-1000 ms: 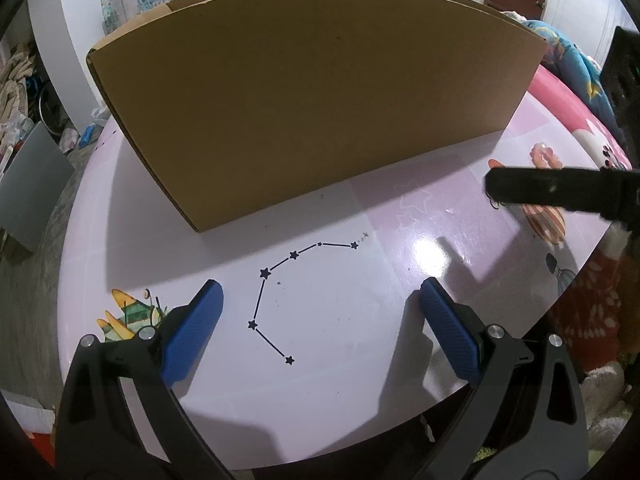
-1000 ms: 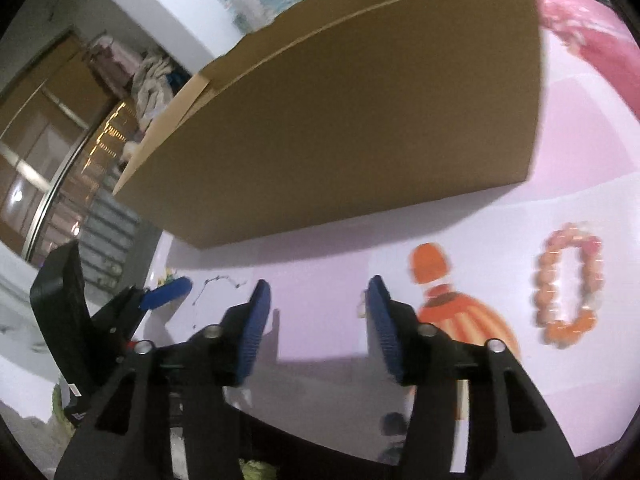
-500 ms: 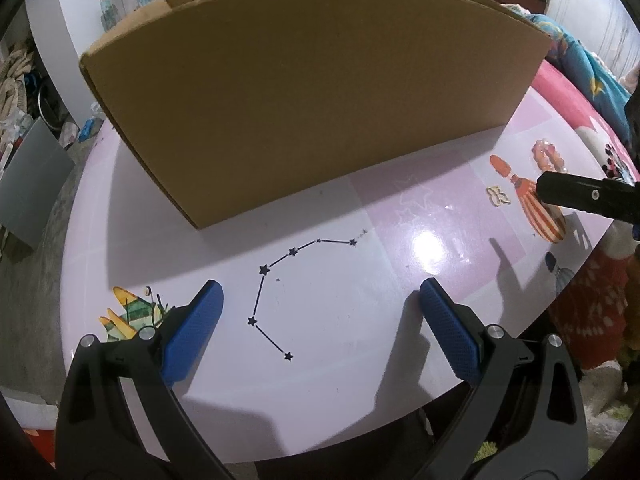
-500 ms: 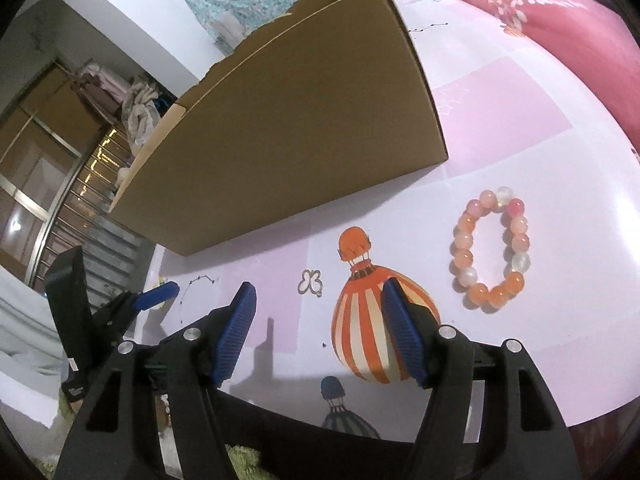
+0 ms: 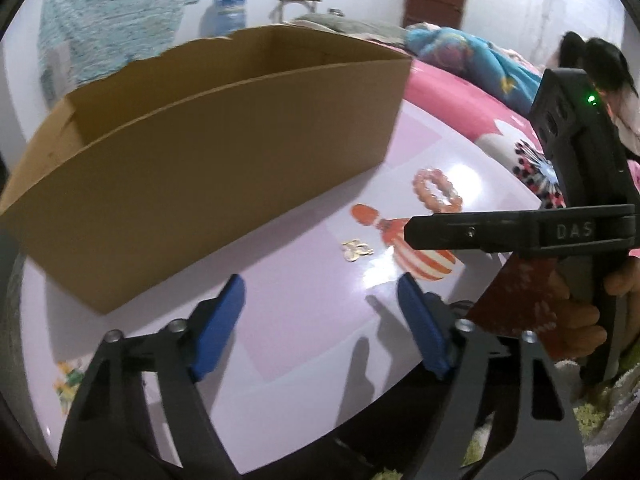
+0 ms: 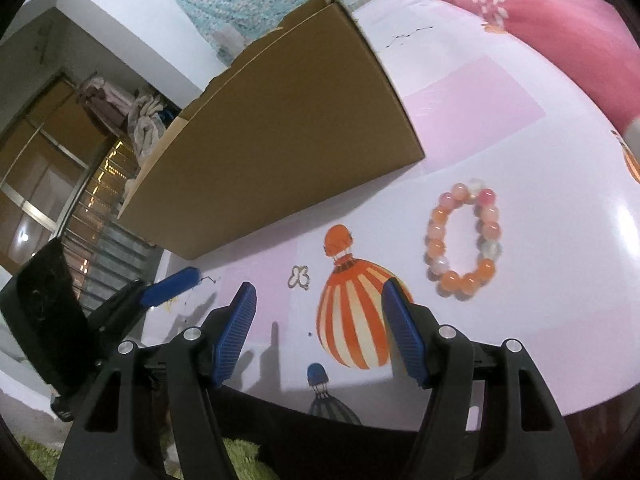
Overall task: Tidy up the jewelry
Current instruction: 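Move the open left gripper around the gold butterfly-outline charm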
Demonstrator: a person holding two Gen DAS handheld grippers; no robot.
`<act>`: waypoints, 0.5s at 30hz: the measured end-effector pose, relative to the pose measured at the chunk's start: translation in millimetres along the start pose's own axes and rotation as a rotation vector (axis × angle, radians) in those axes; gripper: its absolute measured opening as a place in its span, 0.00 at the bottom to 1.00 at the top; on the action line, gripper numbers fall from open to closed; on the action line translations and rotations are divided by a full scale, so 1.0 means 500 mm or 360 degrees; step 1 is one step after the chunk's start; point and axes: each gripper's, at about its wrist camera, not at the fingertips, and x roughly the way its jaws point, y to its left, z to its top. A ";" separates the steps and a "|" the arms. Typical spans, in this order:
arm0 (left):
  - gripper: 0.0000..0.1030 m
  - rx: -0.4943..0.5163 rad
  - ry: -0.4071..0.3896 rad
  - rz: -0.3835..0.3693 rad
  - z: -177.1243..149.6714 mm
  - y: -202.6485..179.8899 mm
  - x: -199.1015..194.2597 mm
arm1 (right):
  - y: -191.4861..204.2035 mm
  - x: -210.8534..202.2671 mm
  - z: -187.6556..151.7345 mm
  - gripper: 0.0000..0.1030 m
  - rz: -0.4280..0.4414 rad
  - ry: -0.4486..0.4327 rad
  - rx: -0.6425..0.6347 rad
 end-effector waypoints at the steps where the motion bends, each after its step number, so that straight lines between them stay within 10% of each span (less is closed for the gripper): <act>1: 0.66 0.0003 0.0005 -0.0019 0.007 0.002 0.009 | -0.004 -0.007 -0.001 0.62 0.0003 -0.0014 0.0008; 15: 0.35 0.0047 0.0093 -0.0109 0.030 -0.036 0.087 | -0.029 -0.070 0.000 0.53 0.0041 -0.0160 0.0019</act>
